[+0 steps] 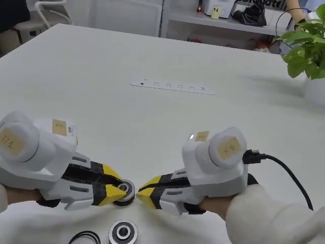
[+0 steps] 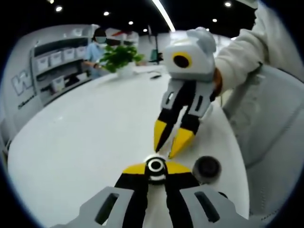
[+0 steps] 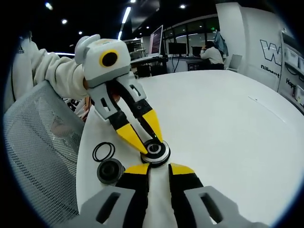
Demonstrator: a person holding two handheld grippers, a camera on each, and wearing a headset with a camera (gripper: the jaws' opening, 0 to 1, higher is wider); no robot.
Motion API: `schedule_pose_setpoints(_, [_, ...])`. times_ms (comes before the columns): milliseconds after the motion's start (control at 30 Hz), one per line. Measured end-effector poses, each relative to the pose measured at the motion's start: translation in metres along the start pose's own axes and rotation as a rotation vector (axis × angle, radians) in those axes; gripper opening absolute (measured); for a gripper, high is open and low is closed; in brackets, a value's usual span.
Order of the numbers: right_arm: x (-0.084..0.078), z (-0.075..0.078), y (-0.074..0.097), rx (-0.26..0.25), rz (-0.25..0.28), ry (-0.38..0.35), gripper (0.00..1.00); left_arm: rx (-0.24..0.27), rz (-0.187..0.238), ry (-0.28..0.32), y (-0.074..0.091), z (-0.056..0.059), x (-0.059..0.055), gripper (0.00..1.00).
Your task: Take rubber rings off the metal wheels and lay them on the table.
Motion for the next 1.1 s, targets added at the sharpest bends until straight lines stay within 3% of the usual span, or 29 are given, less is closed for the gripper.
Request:
schedule_pose_setpoints(67, [-0.0008, -0.0019, -0.0031, 0.013, 0.002, 0.013, 0.20, -0.009, 0.003, -0.003, -0.0007, 0.0018, 0.0006, 0.14])
schedule_pose_setpoints(233, [-0.0036, -0.0045, -0.0045, 0.030, 0.016, 0.036, 0.23, -0.022, 0.008, -0.009, -0.0026, 0.0041, 0.0019, 0.14])
schedule_pose_setpoints(567, [-0.0074, 0.0007, 0.0031, 0.061, 0.006, 0.016, 0.07, -0.022, 0.009, -0.007, -0.0030, 0.0040, 0.0017, 0.14])
schedule_pose_setpoints(667, [-0.0067, 0.0005, 0.0032, 0.064, 0.007, 0.010, 0.11, -0.025, 0.010, -0.011, -0.0033, 0.0041, 0.0018, 0.14])
schedule_pose_setpoints(767, [-0.0038, -0.0019, 0.0022, 0.076, 0.041, -0.003, 0.24, -0.027, 0.012, -0.013, -0.0036, 0.0047, 0.0021, 0.14])
schedule_pose_setpoints(833, [-0.0022, -0.0012, 0.0009, 0.050, 0.044, 0.022, 0.25, -0.029, 0.013, -0.013, -0.0039, 0.0052, 0.0023, 0.14])
schedule_pose_setpoints(967, [-0.0041, -0.0032, -0.0014, 0.062, 0.036, 0.069, 0.22, -0.028, 0.013, -0.013, -0.0041, 0.0056, 0.0024, 0.14])
schedule_pose_setpoints(1100, [-0.0049, -0.0015, 0.0009, 0.074, 0.019, 0.062, 0.19, -0.028, 0.013, -0.010, -0.0047, 0.0057, 0.0022, 0.14])
Point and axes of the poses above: the centre of the closed fingertips' face, and the gripper's own axes: y roughly backward along the fingers, z roughly to its right, x roughly out of its top, the point moved 10 cm from there along y, roughly backward along the fingers, and after that the axes turned 6 degrees about -y, right-handed, at the moved point
